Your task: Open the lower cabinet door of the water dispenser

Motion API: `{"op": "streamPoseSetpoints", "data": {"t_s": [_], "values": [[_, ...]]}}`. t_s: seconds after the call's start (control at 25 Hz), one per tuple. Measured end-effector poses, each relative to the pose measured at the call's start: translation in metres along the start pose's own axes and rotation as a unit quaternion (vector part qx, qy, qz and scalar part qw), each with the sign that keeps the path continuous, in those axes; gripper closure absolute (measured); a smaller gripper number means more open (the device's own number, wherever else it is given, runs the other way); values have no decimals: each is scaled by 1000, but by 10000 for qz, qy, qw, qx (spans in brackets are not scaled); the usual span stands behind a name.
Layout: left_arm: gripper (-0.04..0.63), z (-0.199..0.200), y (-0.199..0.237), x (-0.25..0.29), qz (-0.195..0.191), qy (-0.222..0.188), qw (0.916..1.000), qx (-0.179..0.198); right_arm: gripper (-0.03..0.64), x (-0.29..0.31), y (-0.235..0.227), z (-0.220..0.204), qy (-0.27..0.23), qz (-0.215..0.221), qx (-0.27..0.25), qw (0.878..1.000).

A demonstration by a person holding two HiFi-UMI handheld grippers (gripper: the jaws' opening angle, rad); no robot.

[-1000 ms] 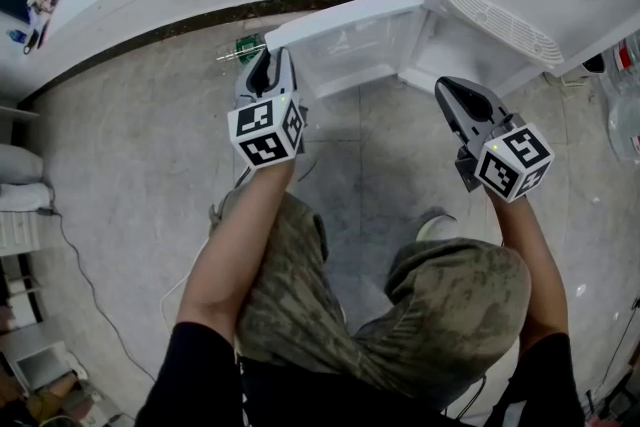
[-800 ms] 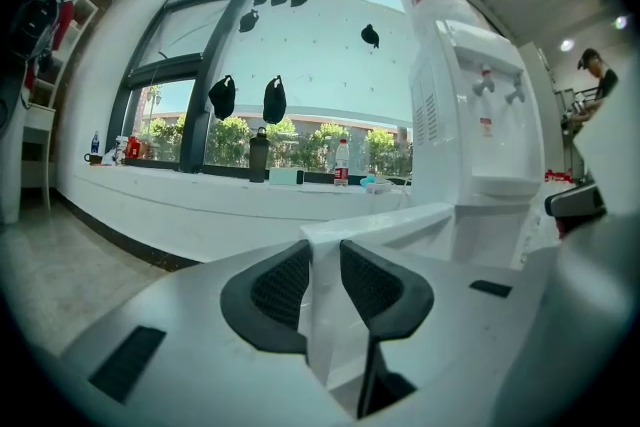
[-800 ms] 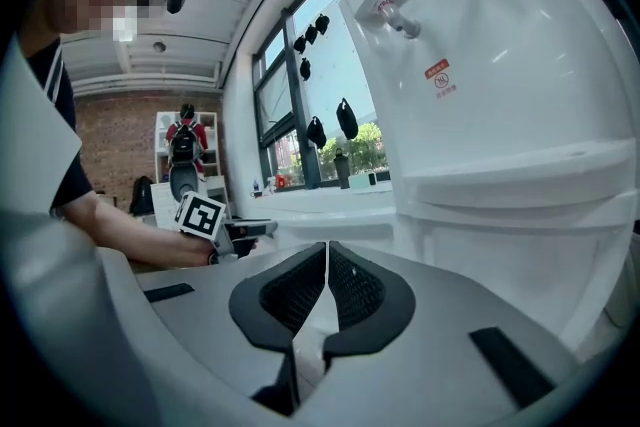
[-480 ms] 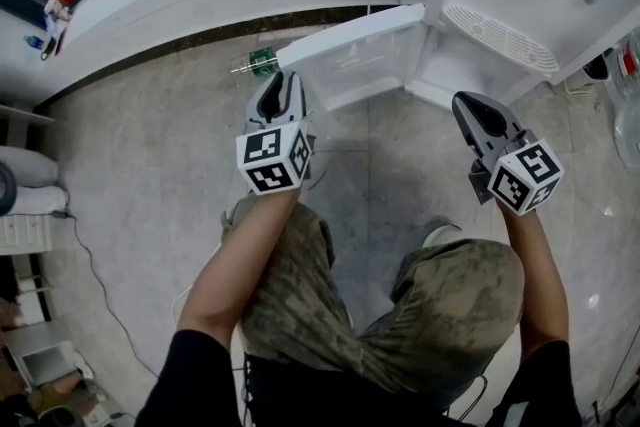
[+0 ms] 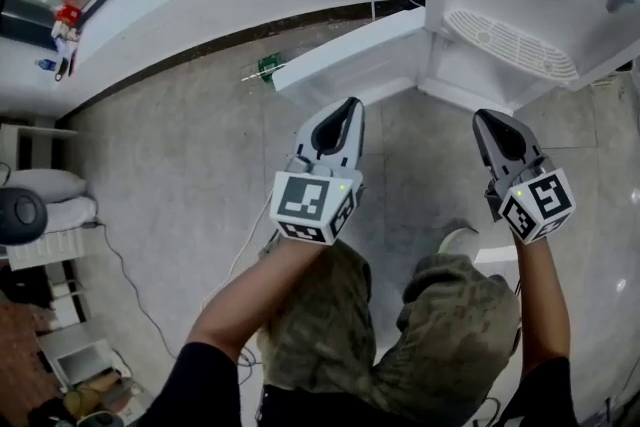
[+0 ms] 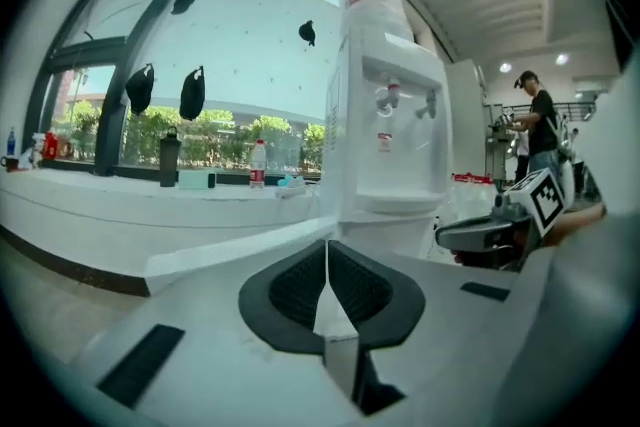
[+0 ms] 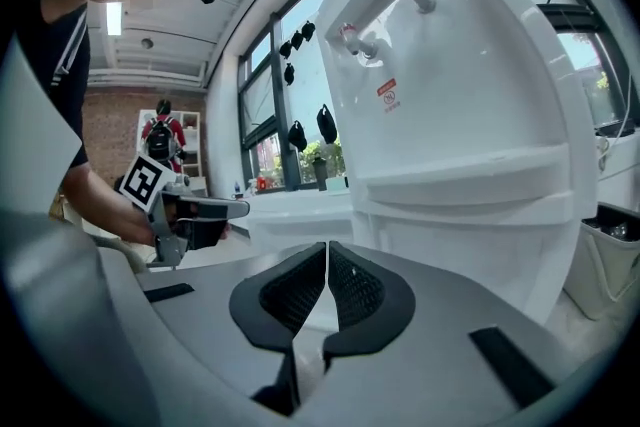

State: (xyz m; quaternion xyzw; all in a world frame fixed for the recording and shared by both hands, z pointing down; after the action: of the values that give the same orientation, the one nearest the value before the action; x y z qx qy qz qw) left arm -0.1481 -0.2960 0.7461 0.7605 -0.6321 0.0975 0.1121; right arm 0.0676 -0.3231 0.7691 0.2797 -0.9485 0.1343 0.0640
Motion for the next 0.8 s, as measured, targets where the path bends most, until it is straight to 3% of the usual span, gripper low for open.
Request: {"op": "streamPoseSetpoints", "data": {"t_s": [0.2,0.48,0.72,0.8], "values": [[591,6,-32,-22,-413,473,9974,-363,612,-21,14,-3,656,-238,431,9966],[591,38,-44,-104,-344,1081,9896,-881,612,-86,57,54,1340,-705,826,9850],[591,85,-70,-198,-489,1768,9787,-918,612,-147,138,131,1839,-700,291,9800],[591,103,-83,-228,-637,1981,9738,-916,612,-164,167,153,1880,-746,351,9787]]}}
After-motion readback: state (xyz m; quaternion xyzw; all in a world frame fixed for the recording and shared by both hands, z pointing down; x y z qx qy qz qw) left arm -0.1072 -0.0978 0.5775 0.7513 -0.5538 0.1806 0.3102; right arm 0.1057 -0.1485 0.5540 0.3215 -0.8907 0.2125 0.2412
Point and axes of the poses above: the fingertips, and each gripper's own axes: x forward along the fingers, y to its left, z out of its top, the point moved 3 cm from there along -x, backward along the fingers, and after that the axes turned 8 degrees about z, right-handed, at the moved point
